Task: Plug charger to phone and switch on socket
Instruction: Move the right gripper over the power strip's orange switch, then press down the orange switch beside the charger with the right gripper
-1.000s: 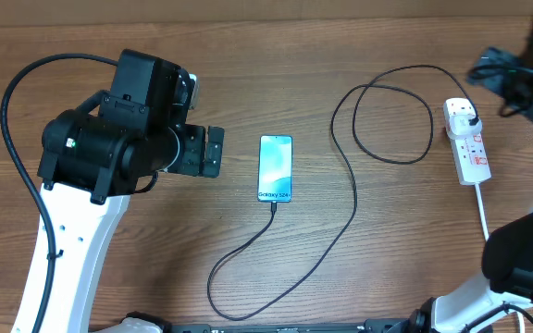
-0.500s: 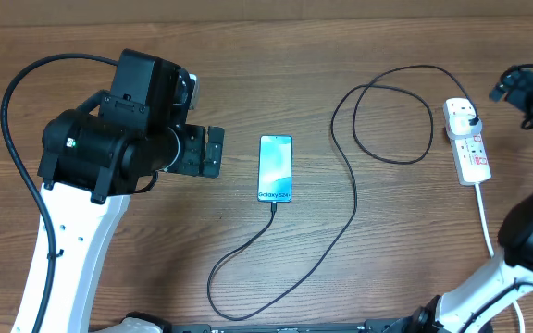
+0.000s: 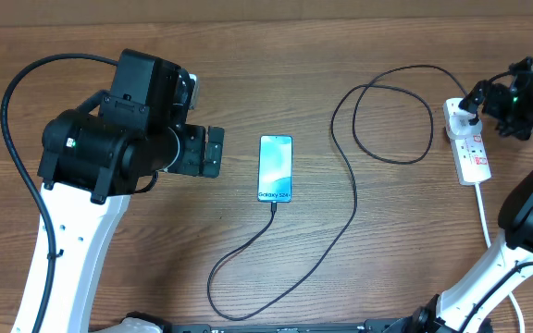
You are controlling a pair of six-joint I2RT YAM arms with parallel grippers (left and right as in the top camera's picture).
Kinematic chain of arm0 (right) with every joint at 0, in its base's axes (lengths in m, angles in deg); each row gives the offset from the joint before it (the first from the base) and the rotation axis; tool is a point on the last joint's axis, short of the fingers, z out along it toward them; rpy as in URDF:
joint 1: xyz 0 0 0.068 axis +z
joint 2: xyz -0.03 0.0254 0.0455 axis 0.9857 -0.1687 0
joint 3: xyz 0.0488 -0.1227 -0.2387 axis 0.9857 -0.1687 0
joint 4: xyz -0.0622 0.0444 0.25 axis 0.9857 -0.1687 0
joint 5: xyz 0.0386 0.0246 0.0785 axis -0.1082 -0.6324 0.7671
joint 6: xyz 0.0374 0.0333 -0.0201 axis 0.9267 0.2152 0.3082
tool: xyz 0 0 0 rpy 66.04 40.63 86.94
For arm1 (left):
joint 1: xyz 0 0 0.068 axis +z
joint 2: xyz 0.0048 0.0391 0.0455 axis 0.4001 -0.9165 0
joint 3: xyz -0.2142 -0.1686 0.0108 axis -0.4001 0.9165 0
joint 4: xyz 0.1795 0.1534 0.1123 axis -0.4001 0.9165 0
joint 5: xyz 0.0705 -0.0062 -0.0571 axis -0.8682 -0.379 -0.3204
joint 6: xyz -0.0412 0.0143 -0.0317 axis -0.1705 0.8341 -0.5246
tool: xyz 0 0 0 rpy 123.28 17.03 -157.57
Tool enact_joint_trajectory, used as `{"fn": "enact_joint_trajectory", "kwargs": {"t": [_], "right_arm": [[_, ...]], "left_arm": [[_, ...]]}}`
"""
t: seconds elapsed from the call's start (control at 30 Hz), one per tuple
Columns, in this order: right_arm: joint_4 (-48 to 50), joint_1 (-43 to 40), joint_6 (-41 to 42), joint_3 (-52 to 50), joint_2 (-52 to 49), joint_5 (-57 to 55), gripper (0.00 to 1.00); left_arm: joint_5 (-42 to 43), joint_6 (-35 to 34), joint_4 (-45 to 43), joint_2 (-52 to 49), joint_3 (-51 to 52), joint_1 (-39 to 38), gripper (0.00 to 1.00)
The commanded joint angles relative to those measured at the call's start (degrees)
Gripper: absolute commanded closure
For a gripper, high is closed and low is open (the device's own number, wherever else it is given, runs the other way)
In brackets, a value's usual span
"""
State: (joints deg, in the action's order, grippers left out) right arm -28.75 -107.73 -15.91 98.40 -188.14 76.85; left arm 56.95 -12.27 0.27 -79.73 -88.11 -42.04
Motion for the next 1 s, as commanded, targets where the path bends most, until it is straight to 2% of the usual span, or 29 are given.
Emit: {"fn": "enact_joint_trajectory", "kwargs": {"t": [0.0, 0.33, 0.6, 0.8, 0.97], "right_arm": [[2.6, 0.0, -0.7, -3.5, -1.0, 3.6, 0.00], [7.6, 0.1, -0.8, -9.4, -1.0, 7.6, 0.00], [6.9, 0.5, -0.7, -10.1, -1.0, 10.2, 0.00], [6.8, 0.3, -0.7, -8.3, -1.0, 10.0, 0.00], [2.4, -1.2, -0.7, -2.8, -1.0, 8.3, 0.00]], "left_arm": [[-0.6, 1.1, -0.1, -0.3, -0.6, -0.4, 0.01], [-0.6, 1.1, -0.1, -0.3, -0.6, -0.4, 0.01], [-0.6, 1.1, -0.1, -0.3, -0.6, -0.4, 0.01], [-0.6, 1.1, -0.1, -0.3, -0.6, -0.4, 0.01], [-0.6, 1.1, -0.1, -0.3, -0.6, -0.4, 0.01]]}}
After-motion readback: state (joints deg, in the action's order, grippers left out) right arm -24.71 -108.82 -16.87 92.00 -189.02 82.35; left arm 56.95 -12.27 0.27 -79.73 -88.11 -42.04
